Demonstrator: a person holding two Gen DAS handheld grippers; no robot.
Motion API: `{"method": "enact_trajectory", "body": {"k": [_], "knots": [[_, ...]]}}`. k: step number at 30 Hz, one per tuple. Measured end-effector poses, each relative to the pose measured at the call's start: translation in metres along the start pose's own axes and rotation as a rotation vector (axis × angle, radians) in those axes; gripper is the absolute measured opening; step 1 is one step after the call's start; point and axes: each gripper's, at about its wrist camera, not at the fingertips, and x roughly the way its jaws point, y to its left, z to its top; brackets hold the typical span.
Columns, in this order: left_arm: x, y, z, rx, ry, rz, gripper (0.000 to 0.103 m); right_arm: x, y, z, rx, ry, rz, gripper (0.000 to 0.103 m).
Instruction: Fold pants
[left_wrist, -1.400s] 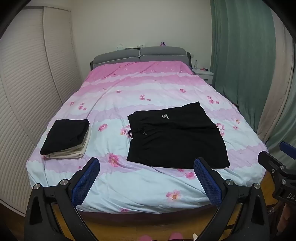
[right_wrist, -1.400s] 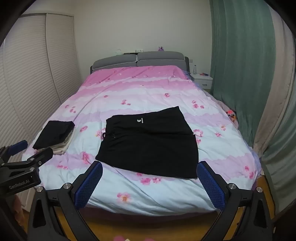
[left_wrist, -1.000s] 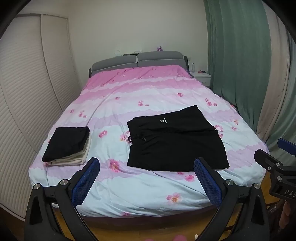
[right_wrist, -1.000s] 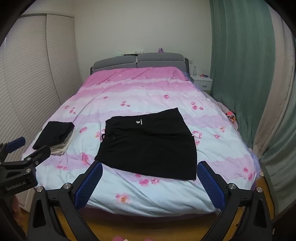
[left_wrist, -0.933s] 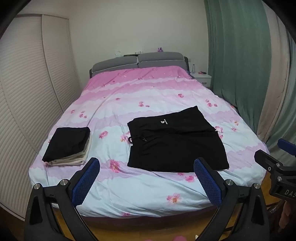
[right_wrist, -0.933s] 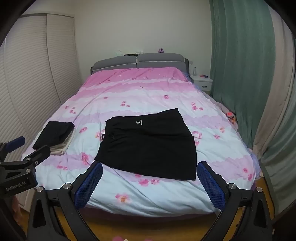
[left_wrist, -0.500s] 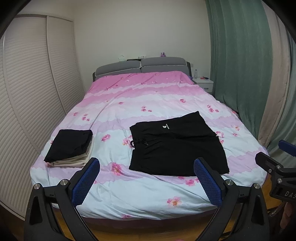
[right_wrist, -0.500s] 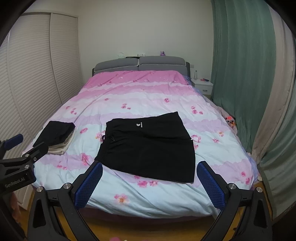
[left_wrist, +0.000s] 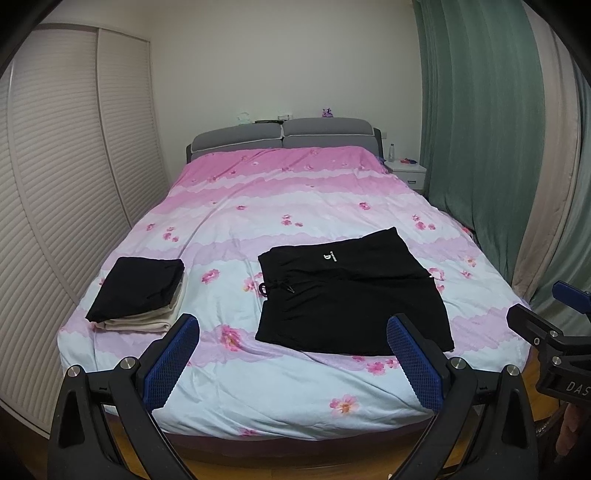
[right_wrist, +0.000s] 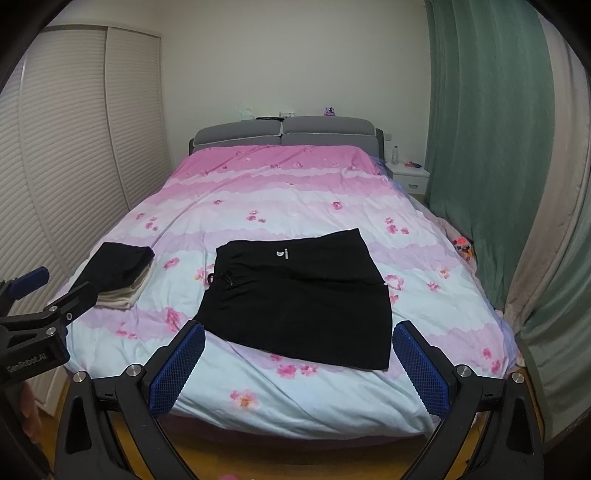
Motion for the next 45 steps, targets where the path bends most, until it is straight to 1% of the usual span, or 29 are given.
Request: {"method": "enact_trajectory", "body": {"k": [15, 26, 38, 45], "knots": [[-0.001, -0.006, 0.003, 0.005, -0.017, 0.008, 0.103, 0.002, 0.003, 0.004, -0.004, -0.005, 0.002, 0.102], [0.000, 0.002, 0.005, 0.000, -0.025, 0.014, 0.103, 0.005, 0.003, 0.005, -0.005, -0.003, 0.003, 0.102], [0.002, 0.006, 0.005, -0.001, -0.024, 0.010, 0.103, 0.008, 0.002, 0.007, -0.006, 0.001, 0.005, 0.102], [0.008, 0.009, 0.005, -0.002, -0.010, 0.013, 0.103, 0.012, 0.003, 0.007, -0.010, 0.010, 0.009, 0.102]]}}
